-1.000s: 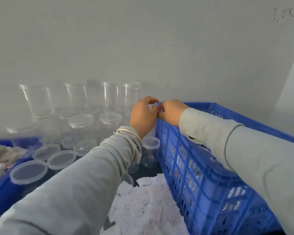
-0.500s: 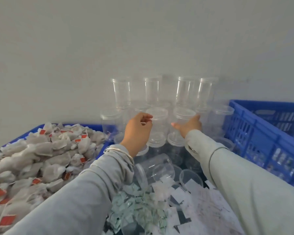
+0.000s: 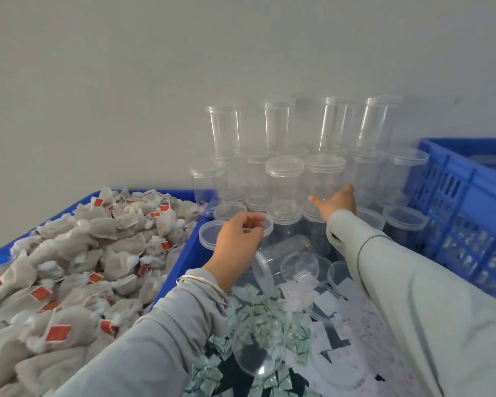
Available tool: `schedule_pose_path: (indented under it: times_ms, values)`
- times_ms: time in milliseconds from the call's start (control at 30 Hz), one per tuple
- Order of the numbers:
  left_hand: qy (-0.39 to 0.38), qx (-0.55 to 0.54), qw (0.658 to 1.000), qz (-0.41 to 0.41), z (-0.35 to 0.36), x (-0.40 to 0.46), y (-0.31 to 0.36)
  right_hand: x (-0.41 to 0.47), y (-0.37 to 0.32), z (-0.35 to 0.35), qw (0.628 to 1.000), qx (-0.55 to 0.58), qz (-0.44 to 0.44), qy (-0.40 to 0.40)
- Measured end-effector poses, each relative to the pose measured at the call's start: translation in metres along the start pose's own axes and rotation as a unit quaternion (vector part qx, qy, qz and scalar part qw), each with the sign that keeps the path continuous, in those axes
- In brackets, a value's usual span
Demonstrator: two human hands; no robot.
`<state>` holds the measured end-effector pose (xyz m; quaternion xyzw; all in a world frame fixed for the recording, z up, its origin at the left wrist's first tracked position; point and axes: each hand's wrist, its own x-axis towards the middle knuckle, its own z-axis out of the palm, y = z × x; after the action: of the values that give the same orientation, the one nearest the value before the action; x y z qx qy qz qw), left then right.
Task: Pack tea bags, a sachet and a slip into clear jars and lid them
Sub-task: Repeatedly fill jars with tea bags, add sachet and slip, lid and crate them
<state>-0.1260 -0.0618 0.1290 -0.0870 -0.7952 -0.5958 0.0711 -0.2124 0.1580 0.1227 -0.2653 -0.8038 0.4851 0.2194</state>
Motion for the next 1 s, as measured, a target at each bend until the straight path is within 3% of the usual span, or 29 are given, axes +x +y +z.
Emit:
schedule_pose_path:
  times_ms: [133, 333, 467, 567, 667, 833, 1000]
  values:
    - [-0.017, -0.002, 1.0, -0.011, -0.001, -0.008, -0.006, -0.005, -0.002, -0.004, 0.999, -0.038, -0.007, 0.024]
    - [-0.04, 0.019, 0.999, 0.007, -0.02, -0.02, -0.008, -0.066, 0.003, -0.042, 0.988, 0.082, -0.102, 0.08]
    - [-0.04, -0.006, 0.996, 0.079, -0.039, -0.039, 0.005, -0.144, 0.03, -0.054, 0.969, 0.092, -0.23, -0.018]
    - [-0.129, 0.014, 0.986, 0.104, -0.051, -0.053, 0.013, -0.189, 0.055, -0.047, 0.948, 0.057, -0.276, -0.147]
    - [-0.229, 0.091, 0.964, 0.101, -0.053, -0.061, 0.005, -0.21, 0.073, -0.035, 0.932, 0.05, -0.288, -0.213]
    - [-0.284, 0.274, 0.912, 0.113, -0.051, -0.064, -0.013, -0.23, 0.089, -0.015, 0.928, 0.012, -0.295, -0.227]
    - [-0.282, 0.333, 0.89, 0.136, -0.046, -0.069, -0.014, -0.242, 0.104, -0.003, 0.942, 0.019, -0.293, -0.161]
